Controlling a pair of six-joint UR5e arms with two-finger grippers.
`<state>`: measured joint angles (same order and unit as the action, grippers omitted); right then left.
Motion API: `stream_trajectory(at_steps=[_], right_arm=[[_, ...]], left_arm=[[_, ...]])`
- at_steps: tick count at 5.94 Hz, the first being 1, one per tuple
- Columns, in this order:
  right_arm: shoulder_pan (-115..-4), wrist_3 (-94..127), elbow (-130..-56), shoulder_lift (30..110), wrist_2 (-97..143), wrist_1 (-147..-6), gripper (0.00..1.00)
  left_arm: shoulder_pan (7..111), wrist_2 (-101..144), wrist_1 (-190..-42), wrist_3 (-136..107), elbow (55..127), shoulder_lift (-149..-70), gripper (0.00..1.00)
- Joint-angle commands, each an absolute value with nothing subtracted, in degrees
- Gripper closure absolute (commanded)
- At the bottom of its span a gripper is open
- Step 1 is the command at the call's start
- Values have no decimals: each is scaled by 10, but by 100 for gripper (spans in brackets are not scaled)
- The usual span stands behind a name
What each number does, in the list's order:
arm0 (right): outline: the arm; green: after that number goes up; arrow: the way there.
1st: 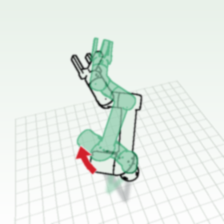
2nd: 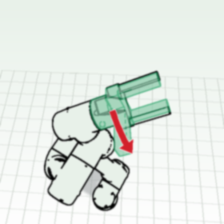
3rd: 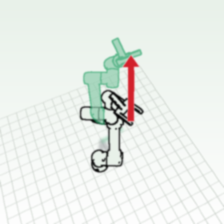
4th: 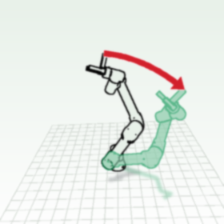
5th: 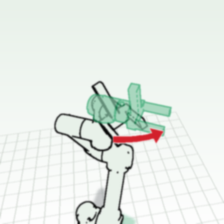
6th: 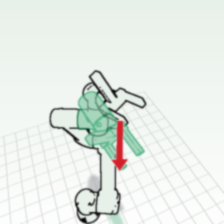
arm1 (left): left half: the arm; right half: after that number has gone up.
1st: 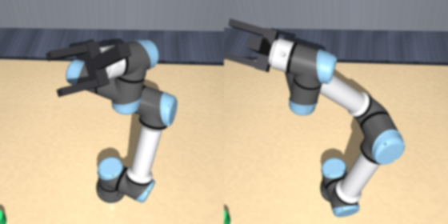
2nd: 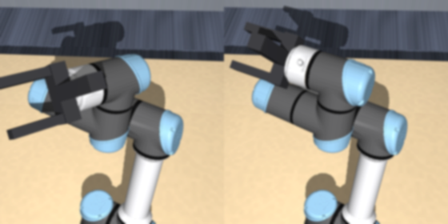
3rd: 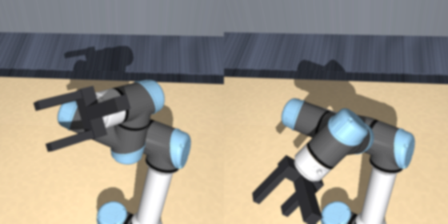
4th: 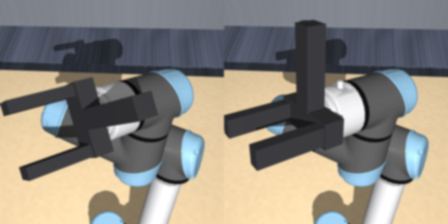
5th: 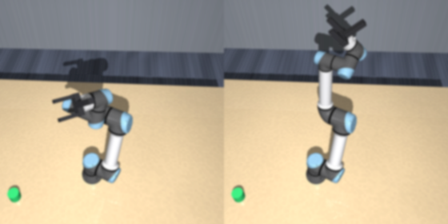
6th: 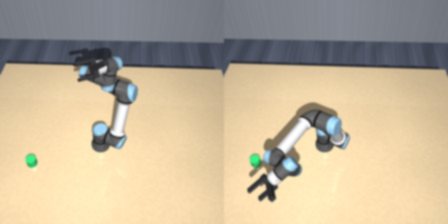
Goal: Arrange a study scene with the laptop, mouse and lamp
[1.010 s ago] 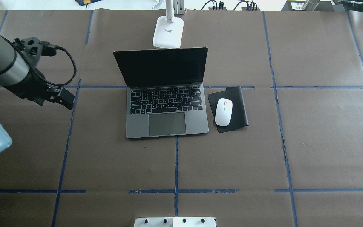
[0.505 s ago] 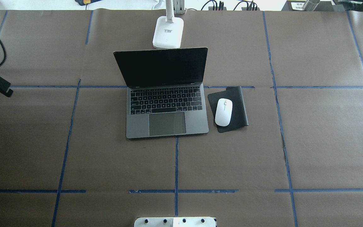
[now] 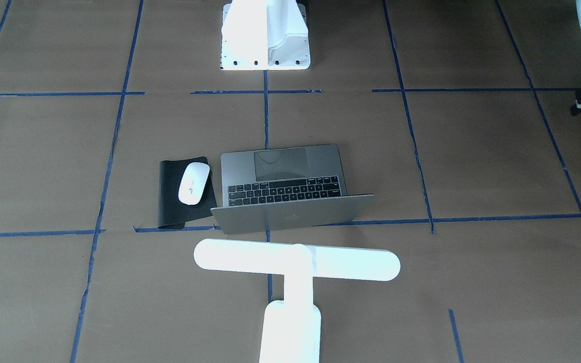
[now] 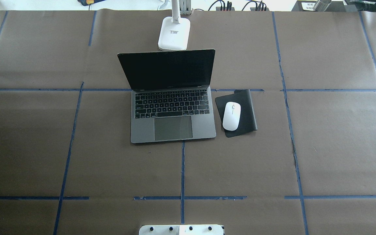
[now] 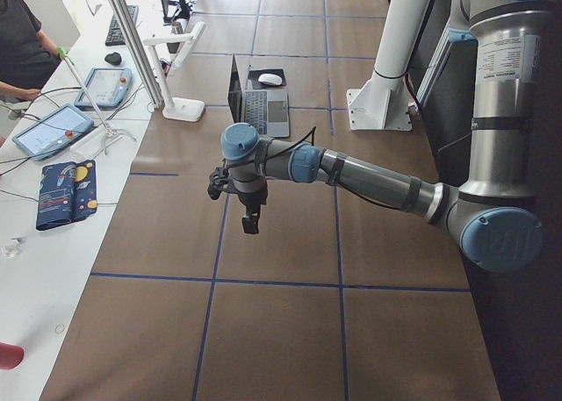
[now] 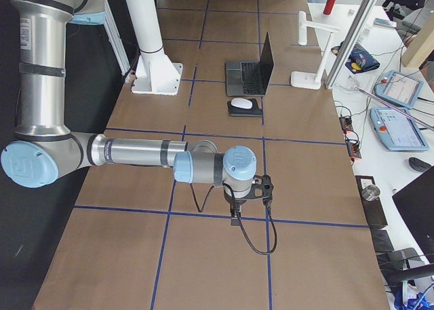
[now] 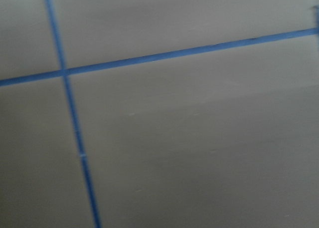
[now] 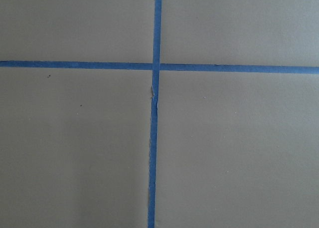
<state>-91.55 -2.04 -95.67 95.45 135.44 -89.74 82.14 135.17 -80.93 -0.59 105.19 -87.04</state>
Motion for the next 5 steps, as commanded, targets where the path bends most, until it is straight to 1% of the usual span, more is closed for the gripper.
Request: stream_trajectory(at_steps=[1,2,5], right_arm=[[-915,-20,-958,954,1354,-897,0],[-916,-20,-958,954,1354,-897,0],[-916,-20,-957,954,1354,-897,0]], left_arm=[[868,1355,-810,53,976,-866,0],[890,1355,-814,52,957,-867,0],[908,1355,-815,52,930,-867,0]])
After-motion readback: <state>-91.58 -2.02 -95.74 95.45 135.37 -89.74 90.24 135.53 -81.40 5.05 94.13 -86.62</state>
